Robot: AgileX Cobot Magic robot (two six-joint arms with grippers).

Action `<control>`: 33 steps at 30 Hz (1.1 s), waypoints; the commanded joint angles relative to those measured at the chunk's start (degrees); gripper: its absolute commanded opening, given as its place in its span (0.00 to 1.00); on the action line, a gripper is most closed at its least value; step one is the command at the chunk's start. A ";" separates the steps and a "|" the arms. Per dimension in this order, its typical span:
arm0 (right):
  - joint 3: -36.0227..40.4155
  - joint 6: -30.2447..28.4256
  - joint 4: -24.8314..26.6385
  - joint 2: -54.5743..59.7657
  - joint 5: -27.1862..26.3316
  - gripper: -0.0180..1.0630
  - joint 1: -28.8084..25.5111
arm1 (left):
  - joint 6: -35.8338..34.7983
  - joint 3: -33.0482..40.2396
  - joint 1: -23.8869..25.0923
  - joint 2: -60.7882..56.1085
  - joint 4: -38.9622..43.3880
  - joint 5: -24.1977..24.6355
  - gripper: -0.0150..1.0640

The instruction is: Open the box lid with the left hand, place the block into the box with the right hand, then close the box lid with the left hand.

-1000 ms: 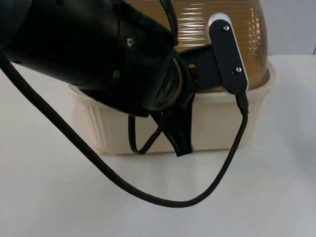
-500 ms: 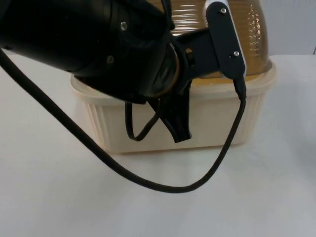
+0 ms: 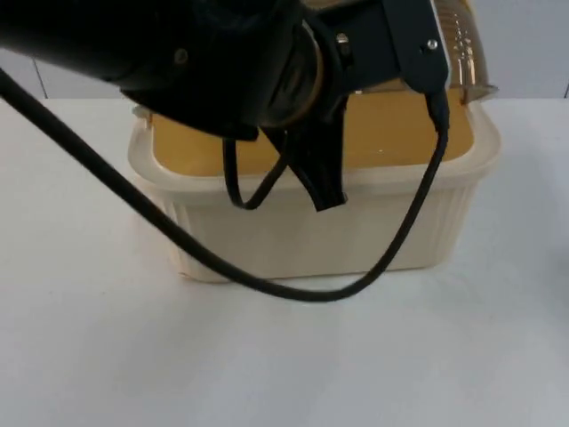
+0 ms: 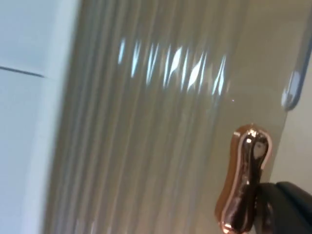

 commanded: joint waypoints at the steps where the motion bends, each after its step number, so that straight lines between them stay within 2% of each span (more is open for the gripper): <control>1: 0.18 -0.49 0.17 -0.15 0.01 0.99 -0.22 | 0.04 -0.90 1.07 -0.76 1.05 -0.56 0.01; 10: 0.18 -0.49 0.17 -0.15 0.02 0.99 -0.22 | 0.04 -3.71 7.22 -0.76 1.81 -4.01 0.01; 14: 0.18 -0.49 0.17 -0.15 0.02 0.99 -0.22 | 0.04 -4.76 10.14 -0.76 1.94 -8.30 0.01; 18: 0.18 -0.49 -0.44 -0.15 -0.10 0.99 -0.22 | 0.04 -4.76 11.52 -0.51 3.13 -9.72 0.01; 24: 0.18 -0.49 -0.56 -0.15 -0.10 0.99 -0.22 | -0.92 -4.90 12.59 0.21 5.46 -9.36 0.01; 29: 0.18 -0.49 -0.56 -0.15 -0.10 0.99 -0.22 | -1.06 -4.77 12.03 -1.57 0.09 -9.25 0.01; 30: 0.18 -0.49 -0.56 -0.15 -0.10 0.99 -0.22 | -0.71 -4.79 11.34 -2.61 -2.25 -9.25 0.01; 32: 0.18 -0.49 -0.56 -0.15 -0.10 0.99 -0.22 | 4.18 -4.79 9.63 -5.79 -11.96 -9.11 0.01; 33: 0.18 -0.49 -0.56 -0.15 -0.10 0.99 -0.22 | 4.18 -4.79 9.63 -5.79 -11.96 -9.11 0.01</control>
